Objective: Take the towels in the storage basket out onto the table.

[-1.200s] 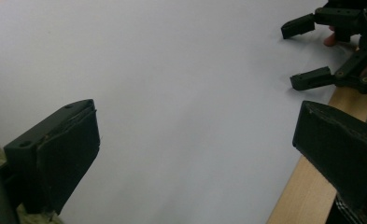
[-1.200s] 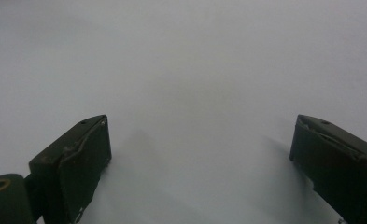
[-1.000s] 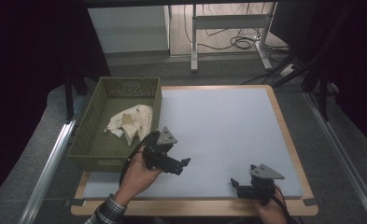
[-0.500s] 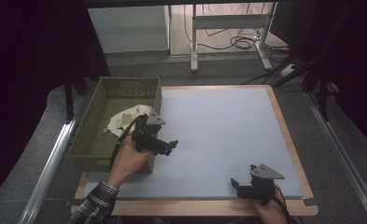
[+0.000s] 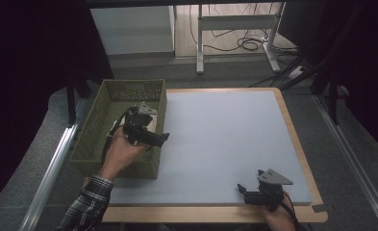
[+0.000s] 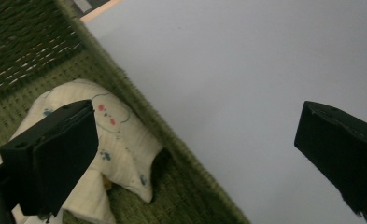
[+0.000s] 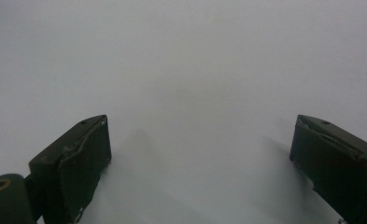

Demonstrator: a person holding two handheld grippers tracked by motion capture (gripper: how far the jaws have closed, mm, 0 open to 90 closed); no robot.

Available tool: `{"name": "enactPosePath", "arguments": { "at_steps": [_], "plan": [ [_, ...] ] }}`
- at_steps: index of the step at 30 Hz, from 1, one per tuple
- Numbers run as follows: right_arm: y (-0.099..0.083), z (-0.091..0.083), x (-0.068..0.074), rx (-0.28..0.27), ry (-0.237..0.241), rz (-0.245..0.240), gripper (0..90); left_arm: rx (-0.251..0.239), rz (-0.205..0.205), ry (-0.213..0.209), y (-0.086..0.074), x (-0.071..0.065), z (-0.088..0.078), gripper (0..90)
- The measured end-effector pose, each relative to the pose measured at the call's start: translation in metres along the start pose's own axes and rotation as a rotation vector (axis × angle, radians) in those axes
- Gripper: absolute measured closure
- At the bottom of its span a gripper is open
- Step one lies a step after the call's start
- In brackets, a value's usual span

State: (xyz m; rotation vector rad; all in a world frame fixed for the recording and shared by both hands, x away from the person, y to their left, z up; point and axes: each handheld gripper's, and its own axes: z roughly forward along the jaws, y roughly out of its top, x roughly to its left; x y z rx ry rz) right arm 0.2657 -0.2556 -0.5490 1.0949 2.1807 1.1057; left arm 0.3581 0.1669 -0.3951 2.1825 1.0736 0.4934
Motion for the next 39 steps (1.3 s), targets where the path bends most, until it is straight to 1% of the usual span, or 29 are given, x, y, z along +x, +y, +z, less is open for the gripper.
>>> {"name": "enactPosePath", "arguments": {
  "at_steps": [2, 4, 5, 6, 10, 18, 23, 25, 27, 28, 29, 33, 35, 37, 39],
  "plan": [
    [0.000, 0.000, 0.000, 0.000, 0.000, 0.000, 5.5, -0.002, -0.018, -0.001, -0.001, 0.006, -0.001, 0.0],
    [0.000, 0.000, 0.000, 0.000, 0.000, 0.000, 5.5, 0.000, -0.028, 0.002, -0.002, 0.012, -0.003, 0.0],
    [0.000, 0.000, 0.000, 0.000, 0.000, 0.000, 5.5, 0.006, -0.037, 0.012, -0.003, 0.019, -0.003, 0.0],
    [0.000, 0.000, 0.000, 0.000, 0.000, 0.000, 5.5, 0.006, -0.037, 0.012, -0.003, 0.019, -0.003, 0.0],
    [0.000, 0.000, 0.000, 0.000, 0.000, 0.001, 5.5, 0.035, -0.050, 0.061, -0.004, 0.034, -0.003, 0.8],
    [0.000, 0.000, 0.000, 0.000, 0.000, 0.001, 5.5, 0.079, -0.099, 0.104, -0.010, 0.073, 0.001, 2.9],
    [0.000, 0.000, 0.000, 0.000, 0.000, 0.000, 5.4, 0.112, -0.115, 0.135, -0.014, 0.091, 0.008, 3.9],
    [0.000, 0.000, 0.000, 0.000, 0.000, 0.000, 5.5, 0.131, -0.118, 0.131, -0.016, 0.097, 0.014, 4.5],
    [0.000, 0.000, 0.000, 0.000, 0.000, 0.000, 5.5, 0.158, -0.118, 0.140, -0.019, 0.102, 0.021, 4.5],
    [0.000, 0.000, 0.000, 0.001, 0.000, 0.000, 5.5, 0.175, -0.126, 0.129, -0.021, 0.108, 0.029, 4.5],
    [0.000, 0.000, 0.000, 0.000, 0.000, 0.000, 5.5, 0.175, -0.126, 0.129, -0.021, 0.108, 0.029, 4.4],
    [0.000, 0.000, 0.000, 0.001, -0.001, -0.001, 5.5, 0.209, -0.143, 0.112, -0.021, 0.119, 0.043, 3.5],
    [0.000, 0.000, 0.000, 0.001, -0.001, -0.001, 5.5, 0.220, -0.142, 0.103, -0.021, 0.123, 0.050, 3.1],
    [0.000, 0.000, 0.000, 0.000, 0.000, 0.000, 5.5, 0.235, -0.153, 0.090, -0.021, 0.127, 0.057, 2.8],
    [0.000, 0.000, 0.000, 0.001, -0.001, -0.001, 5.5, 0.257, -0.163, 0.086, -0.021, 0.130, 0.065, 2.4]
  ]
}}
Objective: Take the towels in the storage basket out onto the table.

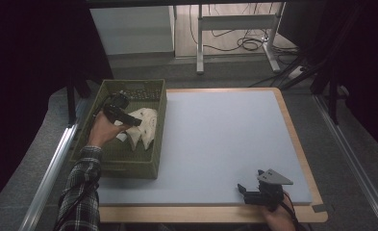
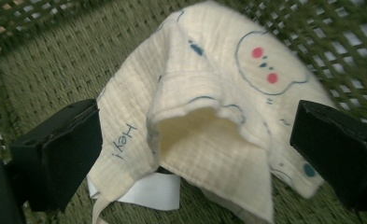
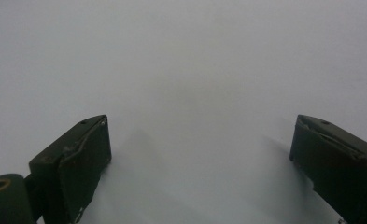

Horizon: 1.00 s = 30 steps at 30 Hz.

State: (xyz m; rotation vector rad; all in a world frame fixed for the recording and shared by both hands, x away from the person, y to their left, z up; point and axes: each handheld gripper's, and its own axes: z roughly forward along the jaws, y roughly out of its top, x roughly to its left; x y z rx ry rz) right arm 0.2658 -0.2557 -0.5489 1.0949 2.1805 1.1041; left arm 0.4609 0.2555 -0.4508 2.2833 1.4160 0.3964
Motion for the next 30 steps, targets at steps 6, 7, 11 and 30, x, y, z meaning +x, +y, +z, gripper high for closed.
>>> {"name": "enactPosePath", "arguments": {
  "at_steps": [6, 7, 11, 30],
  "plan": [
    [0.000, 0.000, 0.000, 0.000, 0.001, 0.000, 5.5, 0.095, -0.026, -0.017, 0.006, 0.004, 0.028, 2.1],
    [0.000, 0.000, 0.000, 0.000, 0.001, 0.000, 5.5, 0.110, -0.033, -0.017, 0.007, 0.004, 0.033, 2.3],
    [0.000, 0.000, 0.000, 0.000, 0.003, 0.000, 5.6, 0.169, -0.031, -0.026, 0.008, 0.004, 0.048, 3.0],
    [0.000, 0.000, 0.000, 0.001, 0.004, -0.002, 5.5, 0.304, -0.017, -0.083, 0.008, -0.003, 0.055, 78.9]
  ]
}}
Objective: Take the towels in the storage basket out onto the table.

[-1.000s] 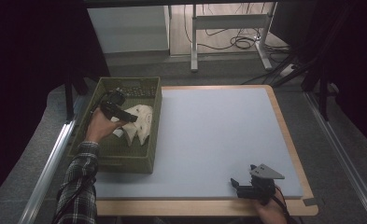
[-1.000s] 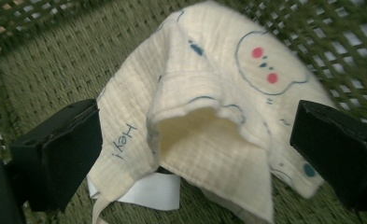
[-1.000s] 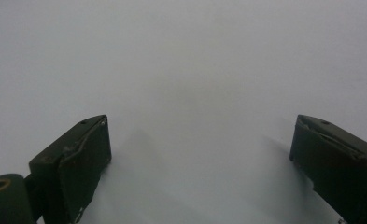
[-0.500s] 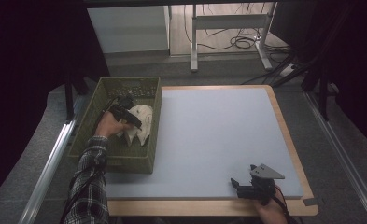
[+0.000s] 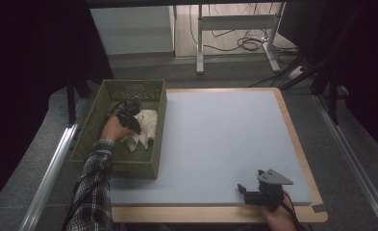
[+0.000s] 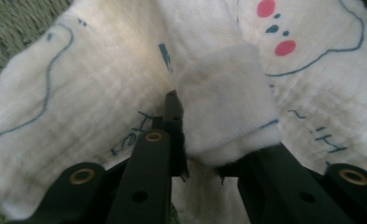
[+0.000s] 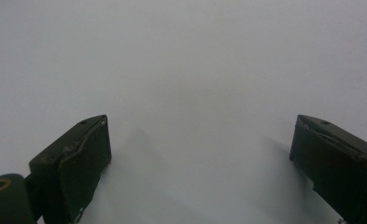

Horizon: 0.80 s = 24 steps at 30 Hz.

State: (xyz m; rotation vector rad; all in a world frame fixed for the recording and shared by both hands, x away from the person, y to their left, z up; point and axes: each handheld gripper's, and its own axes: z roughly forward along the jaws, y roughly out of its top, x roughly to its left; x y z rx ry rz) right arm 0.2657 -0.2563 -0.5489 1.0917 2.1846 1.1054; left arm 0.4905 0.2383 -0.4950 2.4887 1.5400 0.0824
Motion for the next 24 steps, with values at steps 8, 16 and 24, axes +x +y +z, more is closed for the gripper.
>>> {"name": "enactPosePath", "arguments": {
  "at_steps": [8, 16, 24],
  "plan": [
    [0.000, 0.000, 0.000, 0.000, 0.000, -0.001, 5.5, -0.084, 0.013, 0.026, -0.007, -0.004, -0.014, 79.9],
    [0.000, 0.000, 0.000, 0.000, 0.000, -0.001, 5.5, -0.202, -0.004, 0.036, -0.025, -0.004, -0.036, 79.8],
    [0.000, 0.000, 0.000, 0.000, 0.000, -0.001, 5.5, -0.320, -0.013, 0.070, -0.044, -0.007, -0.061, 79.8]
  ]
}}
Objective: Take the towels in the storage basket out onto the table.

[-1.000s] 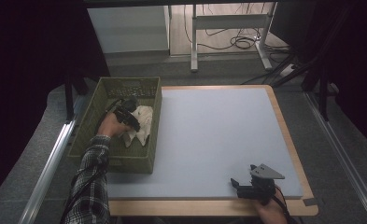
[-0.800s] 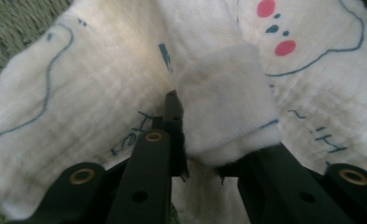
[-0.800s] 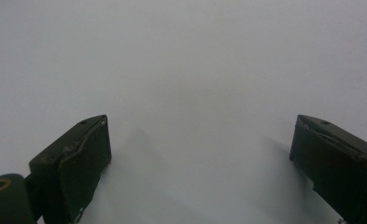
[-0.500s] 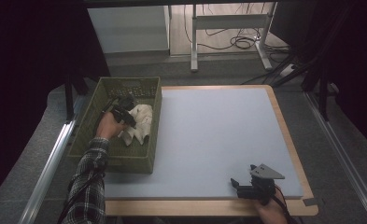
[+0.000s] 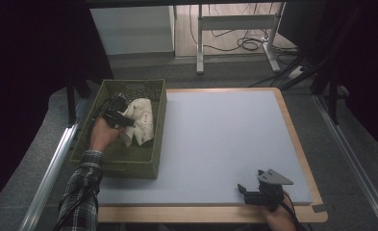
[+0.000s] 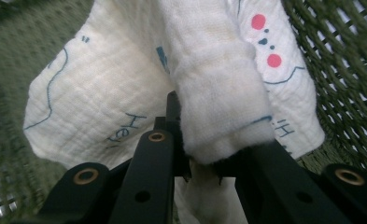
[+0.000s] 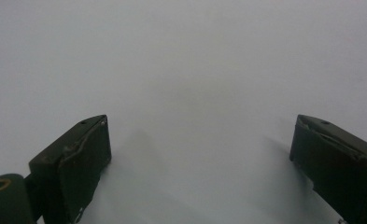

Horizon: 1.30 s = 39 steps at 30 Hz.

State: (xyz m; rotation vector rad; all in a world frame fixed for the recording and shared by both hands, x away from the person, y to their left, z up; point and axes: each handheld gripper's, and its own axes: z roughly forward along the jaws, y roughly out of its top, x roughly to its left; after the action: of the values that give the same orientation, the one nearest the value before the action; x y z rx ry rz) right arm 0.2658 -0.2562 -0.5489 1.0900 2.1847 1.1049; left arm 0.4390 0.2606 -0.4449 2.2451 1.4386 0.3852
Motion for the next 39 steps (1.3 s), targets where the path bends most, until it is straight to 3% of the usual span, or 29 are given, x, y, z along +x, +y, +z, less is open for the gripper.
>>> {"name": "enactPosePath", "arguments": {
  "at_steps": [14, 23, 32, 39],
  "plan": [
    [0.000, 0.000, 0.000, 0.001, 0.000, 0.000, 5.5, -0.191, -0.005, 0.008, -0.015, -0.003, -0.042, 79.8],
    [0.000, 0.000, 0.000, 0.001, -0.001, 0.000, 5.5, -0.320, -0.041, -0.004, -0.027, -0.001, -0.065, 79.7],
    [0.000, 0.000, 0.000, 0.001, -0.001, 0.001, 5.5, -0.413, -0.045, -0.017, -0.030, -0.008, -0.084, 79.7],
    [0.000, 0.000, 0.000, 0.000, -0.001, 0.001, 5.5, -0.457, -0.007, -0.027, -0.027, -0.023, -0.093, 79.6]
  ]
}}
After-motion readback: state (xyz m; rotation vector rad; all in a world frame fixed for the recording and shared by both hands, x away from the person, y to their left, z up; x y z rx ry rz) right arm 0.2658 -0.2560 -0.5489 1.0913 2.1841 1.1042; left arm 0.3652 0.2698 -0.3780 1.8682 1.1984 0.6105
